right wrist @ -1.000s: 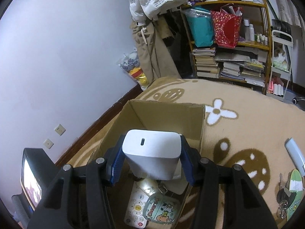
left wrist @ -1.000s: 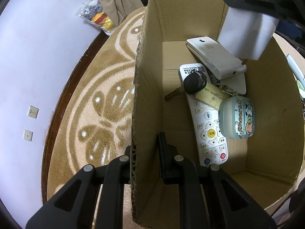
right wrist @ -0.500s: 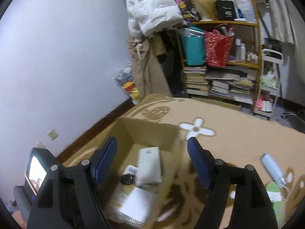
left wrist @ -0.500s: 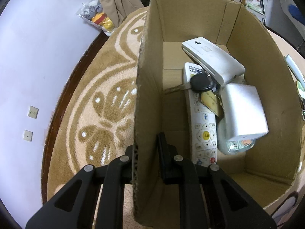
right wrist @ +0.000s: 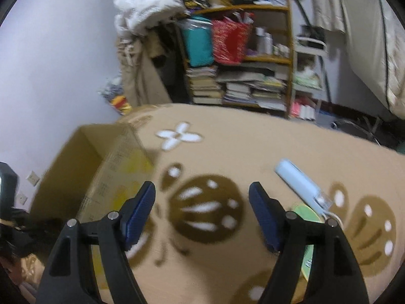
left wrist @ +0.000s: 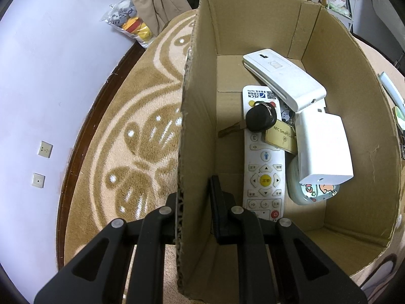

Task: Organize rigid objects
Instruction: 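Carry the white adapter into the box and drop it beside the mug, then move the right gripper to the key bunch on the rug, then grasp the black key bunch with the right gripper, then carry the keys into the box and release them on the white device, then move the right gripper to the green Pochacco board and grasp it, then carry the green board into the box and stand it against the wall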

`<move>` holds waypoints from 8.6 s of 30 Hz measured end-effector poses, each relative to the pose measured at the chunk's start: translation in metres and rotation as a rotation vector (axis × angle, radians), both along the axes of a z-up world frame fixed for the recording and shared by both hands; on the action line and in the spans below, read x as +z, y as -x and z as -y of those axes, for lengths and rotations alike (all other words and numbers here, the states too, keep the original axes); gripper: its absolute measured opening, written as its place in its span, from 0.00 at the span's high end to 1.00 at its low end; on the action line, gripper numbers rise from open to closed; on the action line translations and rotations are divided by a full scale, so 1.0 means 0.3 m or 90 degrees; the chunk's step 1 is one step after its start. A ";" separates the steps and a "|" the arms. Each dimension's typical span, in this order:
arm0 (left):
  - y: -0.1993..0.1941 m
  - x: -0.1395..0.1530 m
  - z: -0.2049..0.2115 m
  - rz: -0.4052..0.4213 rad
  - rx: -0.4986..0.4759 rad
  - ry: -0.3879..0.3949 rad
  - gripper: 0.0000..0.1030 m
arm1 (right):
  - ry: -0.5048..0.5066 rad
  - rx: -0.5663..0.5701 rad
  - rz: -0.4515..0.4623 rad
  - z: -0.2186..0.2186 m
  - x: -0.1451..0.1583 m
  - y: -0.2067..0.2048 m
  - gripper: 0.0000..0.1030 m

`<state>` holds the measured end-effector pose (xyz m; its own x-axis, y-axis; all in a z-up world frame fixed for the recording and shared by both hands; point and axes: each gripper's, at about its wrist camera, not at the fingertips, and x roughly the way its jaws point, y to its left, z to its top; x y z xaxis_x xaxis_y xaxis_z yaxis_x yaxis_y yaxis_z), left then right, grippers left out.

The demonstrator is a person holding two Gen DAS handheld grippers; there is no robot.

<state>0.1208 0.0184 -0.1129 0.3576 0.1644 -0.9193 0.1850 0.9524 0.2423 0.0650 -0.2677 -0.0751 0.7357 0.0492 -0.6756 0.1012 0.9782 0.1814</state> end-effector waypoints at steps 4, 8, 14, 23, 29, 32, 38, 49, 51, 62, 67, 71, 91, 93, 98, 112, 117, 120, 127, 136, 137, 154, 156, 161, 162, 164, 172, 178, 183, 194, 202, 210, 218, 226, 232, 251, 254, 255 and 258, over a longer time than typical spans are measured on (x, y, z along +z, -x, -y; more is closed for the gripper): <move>0.003 -0.003 0.002 0.001 -0.001 -0.001 0.87 | 0.002 -0.045 -0.028 0.078 -0.071 0.020 0.22; 0.003 -0.003 0.003 0.001 -0.002 -0.002 0.87 | 0.012 -0.069 -0.066 0.129 -0.139 0.028 0.22; 0.003 -0.008 -0.001 0.001 -0.003 -0.002 0.87 | 0.035 -0.096 -0.103 0.162 -0.214 0.052 0.22; 0.006 -0.011 0.000 0.001 -0.005 -0.004 0.87 | 0.079 -0.112 -0.119 0.172 -0.237 0.073 0.22; 0.006 -0.011 -0.001 0.000 -0.005 -0.003 0.87 | 0.046 -0.151 -0.094 0.230 -0.216 0.097 0.22; 0.008 -0.012 -0.001 0.001 -0.006 -0.003 0.87 | 0.022 -0.166 -0.109 0.256 -0.231 0.093 0.22; 0.008 -0.012 -0.001 0.001 -0.005 -0.003 0.87 | -0.058 -0.155 -0.115 0.261 -0.261 0.105 0.38; 0.010 -0.013 0.000 0.002 -0.008 -0.007 0.87 | -0.019 -0.103 -0.144 0.157 -0.322 0.041 0.39; 0.010 -0.012 0.000 0.003 -0.008 -0.008 0.86 | -0.008 -0.106 -0.155 0.152 -0.322 0.034 0.44; 0.010 -0.011 -0.003 0.003 -0.008 -0.009 0.86 | -0.024 -0.108 -0.114 0.144 -0.264 0.062 0.71; 0.010 -0.011 -0.003 0.002 -0.007 -0.008 0.86 | -0.017 -0.074 -0.097 0.097 -0.226 0.058 0.71; 0.009 -0.010 -0.002 0.002 -0.008 -0.010 0.86 | -0.035 -0.061 -0.071 0.076 -0.184 0.060 0.71; 0.006 -0.011 -0.008 -0.001 -0.006 -0.005 0.86 | -0.072 0.012 0.045 -0.062 0.058 0.061 0.71; 0.005 -0.011 -0.008 -0.001 -0.007 -0.007 0.86 | -0.075 0.031 0.063 -0.099 0.105 0.059 0.71; 0.004 -0.011 -0.007 -0.001 -0.007 -0.006 0.86 | -0.092 0.084 0.095 -0.204 0.199 0.043 0.71; -0.003 -0.011 -0.025 -0.006 -0.001 0.011 0.86 | -0.084 0.179 0.080 -0.420 0.205 -0.015 0.71; -0.006 -0.015 -0.032 -0.006 -0.001 0.012 0.86 | -0.086 0.175 0.034 -0.401 0.115 -0.025 0.71; -0.006 -0.015 -0.032 -0.006 -0.001 0.013 0.86 | -0.086 0.170 0.021 -0.394 0.085 -0.025 0.71; -0.005 -0.017 -0.031 -0.006 -0.001 0.013 0.86 | -0.078 0.160 0.003 -0.402 0.067 -0.054 0.70; -0.004 -0.017 -0.031 -0.006 -0.001 0.013 0.86 | -0.074 0.155 0.014 -0.387 0.096 -0.045 0.55; -0.005 -0.018 -0.030 -0.006 -0.001 0.012 0.86 | -0.073 0.154 0.019 -0.380 0.107 -0.039 0.50; -0.002 -0.014 -0.023 -0.007 0.000 0.010 0.86 | -0.032 0.025 -0.024 -0.039 0.062 0.031 0.10; -0.002 -0.013 -0.023 -0.007 0.000 0.009 0.85 | -0.030 0.001 -0.040 0.017 0.025 0.050 0.10; -0.001 -0.013 -0.018 -0.006 -0.001 0.003 0.84 | -0.033 -0.057 -0.084 0.157 -0.072 0.081 0.10; -0.001 -0.014 -0.016 -0.005 -0.001 0.001 0.84 | -0.039 -0.064 -0.094 0.174 -0.082 0.082 0.10; 0.002 -0.015 -0.011 -0.004 -0.003 -0.004 0.84 | -0.056 -0.075 -0.117 0.213 -0.109 0.073 0.10; 0.005 -0.018 -0.008 -0.006 -0.003 -0.003 0.84 | -0.023 -0.108 -0.152 0.291 -0.202 0.072 0.10; 0.003 -0.015 -0.009 -0.009 -0.003 -0.001 0.84 | -0.014 -0.142 -0.172 0.351 -0.253 0.081 0.10; 0.003 -0.015 -0.010 -0.009 -0.002 -0.001 0.84 | -0.007 -0.146 -0.186 0.367 -0.289 0.080 0.10; 0.001 -0.016 -0.010 -0.009 -0.002 0.000 0.84 | 0.062 -0.142 -0.210 0.319 -0.305 0.079 0.35; 0.000 -0.017 -0.011 -0.009 -0.002 0.000 0.84 | 0.053 -0.127 -0.184 0.269 -0.278 0.090 0.40; -0.003 -0.020 -0.016 -0.010 -0.002 0.000 0.84 | 0.046 -0.083 -0.148 0.169 -0.205 0.088 0.40; -0.003 -0.020 -0.016 -0.010 -0.002 0.001 0.84 | 0.043 -0.006 -0.103 0.028 -0.124 0.061 0.40; -0.003 -0.020 -0.016 -0.010 -0.002 0.000 0.84 | 0.022 0.056 -0.053 -0.123 -0.025 0.028 0.40; -0.004 -0.019 -0.016 -0.010 -0.002 0.001 0.84 | 0.018 0.096 -0.008 -0.227 0.066 0.026 0.40; -0.005 -0.027 -0.021 -0.012 0.000 0.006 0.84 | -0.046 0.145 0.000 -0.414 0.114 -0.082 0.40; -0.006 -0.029 -0.027 -0.013 0.002 0.011 0.84 | -0.048 0.147 -0.005 -0.429 0.106 -0.092 0.40; -0.006 -0.029 -0.029 -0.014 0.002 0.012 0.84 | -0.047 0.148 -0.007 -0.434 0.102 -0.094 0.40; -0.008 -0.028 -0.031 -0.014 0.002 0.014 0.84 | -0.052 0.147 -0.012 -0.440 0.097 -0.101 0.40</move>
